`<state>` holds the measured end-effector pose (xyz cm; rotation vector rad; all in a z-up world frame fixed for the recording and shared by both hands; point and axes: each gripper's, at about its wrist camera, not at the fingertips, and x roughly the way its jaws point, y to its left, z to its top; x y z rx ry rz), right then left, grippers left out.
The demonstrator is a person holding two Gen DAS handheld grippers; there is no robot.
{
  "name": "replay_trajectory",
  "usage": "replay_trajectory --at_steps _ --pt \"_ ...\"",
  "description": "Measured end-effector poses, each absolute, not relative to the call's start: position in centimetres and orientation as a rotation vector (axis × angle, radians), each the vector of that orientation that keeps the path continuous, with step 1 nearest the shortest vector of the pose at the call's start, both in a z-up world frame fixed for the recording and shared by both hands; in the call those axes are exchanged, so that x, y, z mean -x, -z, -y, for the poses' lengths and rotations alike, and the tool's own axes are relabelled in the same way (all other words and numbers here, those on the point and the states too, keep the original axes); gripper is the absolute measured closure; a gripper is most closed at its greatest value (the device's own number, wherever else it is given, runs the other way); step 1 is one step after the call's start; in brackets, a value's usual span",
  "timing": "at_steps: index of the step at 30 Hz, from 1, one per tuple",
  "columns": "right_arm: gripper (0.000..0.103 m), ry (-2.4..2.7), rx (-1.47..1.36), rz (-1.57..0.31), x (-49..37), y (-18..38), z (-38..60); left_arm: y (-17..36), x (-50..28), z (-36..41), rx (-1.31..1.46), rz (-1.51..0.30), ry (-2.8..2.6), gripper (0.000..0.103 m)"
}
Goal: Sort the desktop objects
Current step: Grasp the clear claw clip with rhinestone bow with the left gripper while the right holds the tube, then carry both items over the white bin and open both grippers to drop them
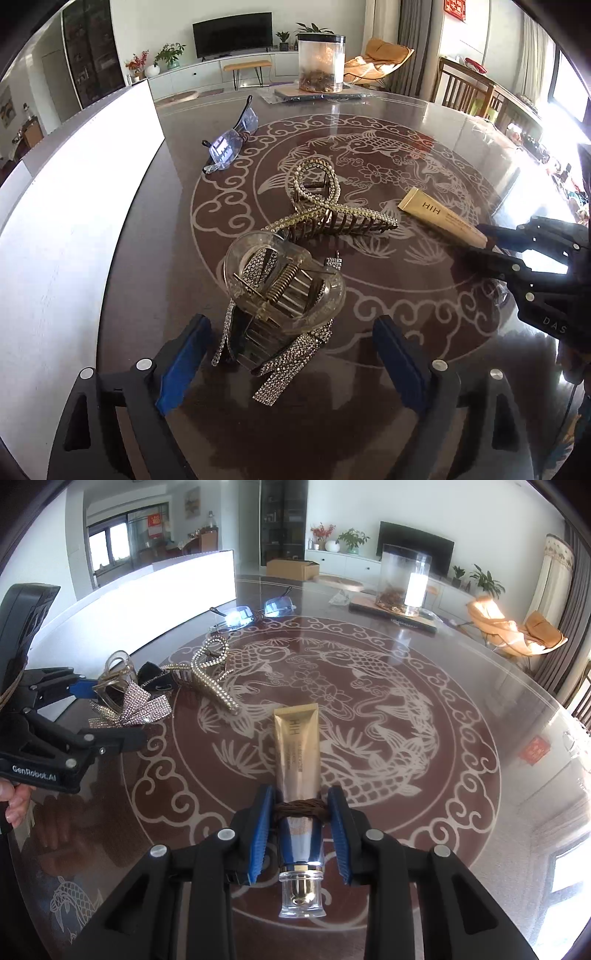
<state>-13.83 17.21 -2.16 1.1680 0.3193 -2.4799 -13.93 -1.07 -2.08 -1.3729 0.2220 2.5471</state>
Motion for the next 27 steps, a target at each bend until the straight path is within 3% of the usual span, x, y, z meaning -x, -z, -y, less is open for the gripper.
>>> replay_trajectory --at_steps 3,5,7,13,22,24,27 --pt "0.072 2.473 -1.173 -0.301 14.0 2.2 -17.3 2.2 14.5 1.4 1.367 -0.216 -2.584 0.011" --pt "0.071 2.469 -1.175 -0.288 14.0 2.2 -17.5 2.1 15.5 2.2 1.358 -0.119 -2.594 0.014" --pt "0.07 2.476 -1.176 -0.295 14.0 2.2 -17.4 1.8 15.9 2.5 1.32 -0.085 -2.634 0.048" --pt "0.073 2.457 -1.173 -0.239 13.7 2.1 -17.8 1.4 12.0 1.4 1.332 -0.17 -2.593 0.051" --pt "0.073 2.307 -1.191 0.174 7.9 -0.3 -20.3 -3.0 4.5 5.9 1.212 0.102 -2.611 0.051" --pt "0.073 2.303 -1.238 0.145 7.7 -0.2 -20.0 -3.5 4.0 6.4 1.213 0.107 -2.628 0.051" --pt "0.073 2.295 -1.288 -0.109 7.1 0.3 -17.9 -3.6 3.4 6.8 1.209 0.113 -2.637 0.051"
